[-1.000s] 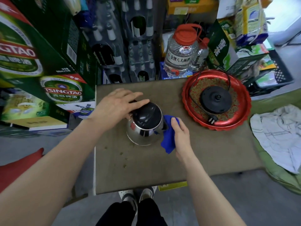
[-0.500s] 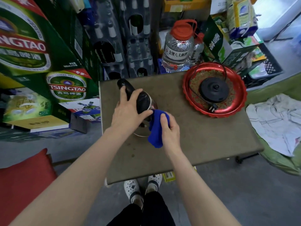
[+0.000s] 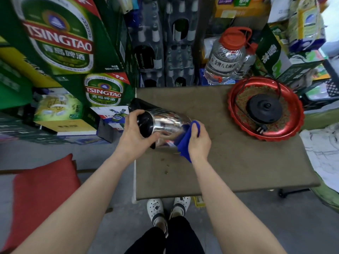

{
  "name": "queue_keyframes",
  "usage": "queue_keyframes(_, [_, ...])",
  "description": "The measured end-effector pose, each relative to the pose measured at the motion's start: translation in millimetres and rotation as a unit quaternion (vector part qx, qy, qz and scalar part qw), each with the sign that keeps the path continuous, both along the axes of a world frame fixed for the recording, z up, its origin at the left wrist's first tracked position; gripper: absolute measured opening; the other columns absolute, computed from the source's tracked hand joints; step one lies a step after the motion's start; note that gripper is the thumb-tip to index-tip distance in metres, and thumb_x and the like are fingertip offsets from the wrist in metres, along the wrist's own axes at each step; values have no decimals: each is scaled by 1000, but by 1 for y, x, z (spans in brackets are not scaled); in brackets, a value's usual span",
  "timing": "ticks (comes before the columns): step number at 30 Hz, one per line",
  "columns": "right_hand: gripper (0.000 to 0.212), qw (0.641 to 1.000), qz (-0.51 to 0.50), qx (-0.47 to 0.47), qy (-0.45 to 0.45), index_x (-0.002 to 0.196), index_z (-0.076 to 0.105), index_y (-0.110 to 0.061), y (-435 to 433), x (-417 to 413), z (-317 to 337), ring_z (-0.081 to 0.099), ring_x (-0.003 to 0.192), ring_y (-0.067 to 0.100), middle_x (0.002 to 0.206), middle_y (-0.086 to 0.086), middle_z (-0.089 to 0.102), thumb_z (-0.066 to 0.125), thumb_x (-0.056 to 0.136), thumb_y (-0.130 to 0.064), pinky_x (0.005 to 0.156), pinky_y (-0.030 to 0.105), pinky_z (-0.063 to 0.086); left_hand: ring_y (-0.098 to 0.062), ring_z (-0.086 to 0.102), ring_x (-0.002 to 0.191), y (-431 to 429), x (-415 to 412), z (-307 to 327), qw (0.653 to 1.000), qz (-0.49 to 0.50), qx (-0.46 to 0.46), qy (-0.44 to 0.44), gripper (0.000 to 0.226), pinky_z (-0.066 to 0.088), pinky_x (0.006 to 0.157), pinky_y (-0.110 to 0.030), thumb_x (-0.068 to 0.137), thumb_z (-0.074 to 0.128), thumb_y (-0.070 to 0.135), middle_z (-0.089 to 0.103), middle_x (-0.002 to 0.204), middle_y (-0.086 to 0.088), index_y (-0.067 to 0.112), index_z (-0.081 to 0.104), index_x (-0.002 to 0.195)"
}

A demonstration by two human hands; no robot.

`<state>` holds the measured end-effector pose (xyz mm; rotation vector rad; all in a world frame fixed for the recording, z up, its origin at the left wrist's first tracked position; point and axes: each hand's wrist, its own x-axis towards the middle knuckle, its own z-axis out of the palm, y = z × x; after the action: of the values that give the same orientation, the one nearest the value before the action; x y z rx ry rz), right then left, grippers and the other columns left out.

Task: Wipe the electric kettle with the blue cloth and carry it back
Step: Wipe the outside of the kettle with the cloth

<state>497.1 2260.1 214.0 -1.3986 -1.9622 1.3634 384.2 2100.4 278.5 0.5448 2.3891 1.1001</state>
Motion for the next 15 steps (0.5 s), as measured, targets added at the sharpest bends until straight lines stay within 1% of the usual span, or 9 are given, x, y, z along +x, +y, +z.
queue_keyframes(2, [33, 996, 41, 75, 24, 128, 65, -14, -10, -15, 22, 58, 120, 26, 127, 6, 68, 45, 106, -27, 99, 26, 38, -23, 48, 122, 0, 2, -4, 1000, 7, -3, 4, 78, 41, 97, -34, 75, 78, 34, 43, 139, -7, 35, 30, 136])
queue_keyframes(4, [35, 975, 154, 150, 53, 131, 63, -16, -30, -30, 42, 51, 126, 18, 133, 3, 65, 46, 105, -31, 105, 22, 32, -23, 50, 121, -2, 2, -4, 1000, 13, -3, 11, 80, 43, 99, -36, 72, 79, 35, 45, 139, -8, 34, 30, 137])
queue_keyframes(6, [38, 952, 229, 196, 51, 132, 63, -16, -39, -36, 43, 45, 134, 17, 139, 4, 60, 46, 104, -37, 114, 27, 30, -23, 51, 122, -7, 0, -4, 1000, 6, -1, 15, 80, 44, 101, -39, 71, 78, 36, 46, 138, -7, 34, 31, 136])
queue_keyframes(7, [40, 948, 236, 209, 40, 130, 65, -15, -36, -34, 35, 45, 135, 20, 139, 6, 59, 46, 103, -38, 115, 29, 30, -22, 50, 122, -10, -1, -4, 1000, 0, -1, 14, 80, 44, 102, -40, 71, 79, 35, 46, 137, -6, 35, 31, 136])
queue_keyframes(9, [45, 965, 184, 184, 17, 123, 69, -11, -13, -25, 13, 52, 129, 27, 132, 12, 63, 45, 101, -42, 112, 32, 35, -20, 48, 122, -14, 1, -2, 1000, -12, 3, 13, 80, 43, 103, -39, 74, 79, 33, 44, 137, -3, 38, 30, 136])
queue_keyframes(11, [45, 994, 78, 75, -19, 119, 70, -10, 11, -13, 0, 58, 121, 34, 121, 16, 68, 44, 102, -42, 104, 34, 39, -18, 45, 124, -13, 7, 0, 999, -33, 5, 23, 79, 43, 100, -37, 75, 79, 32, 41, 139, -1, 38, 30, 137])
queue_keyframes(12, [41, 998, 33, 32, -47, 120, 69, -11, 15, -9, -3, 58, 119, 36, 119, 17, 68, 43, 103, -39, 101, 36, 40, -19, 45, 125, -10, 9, 1, 998, -45, 4, 33, 79, 43, 99, -37, 75, 79, 31, 39, 141, 0, 37, 31, 137])
queue_keyframes(13, [38, 998, 12, 27, -63, 119, 69, -12, 11, -9, 0, 58, 118, 36, 118, 18, 68, 44, 104, -36, 100, 38, 41, -20, 45, 125, -7, 11, 1, 998, -55, 2, 44, 79, 44, 98, -39, 75, 78, 31, 39, 141, 0, 36, 31, 138])
queue_keyframes(15, [36, 994, 36, 103, -22, 111, 72, -10, -13, -17, 19, 60, 111, 35, 112, 15, 71, 45, 102, -32, 98, 39, 42, -23, 47, 125, -2, 12, 3, 996, -61, 0, 62, 80, 46, 98, -41, 73, 78, 29, 39, 141, -2, 34, 32, 138])
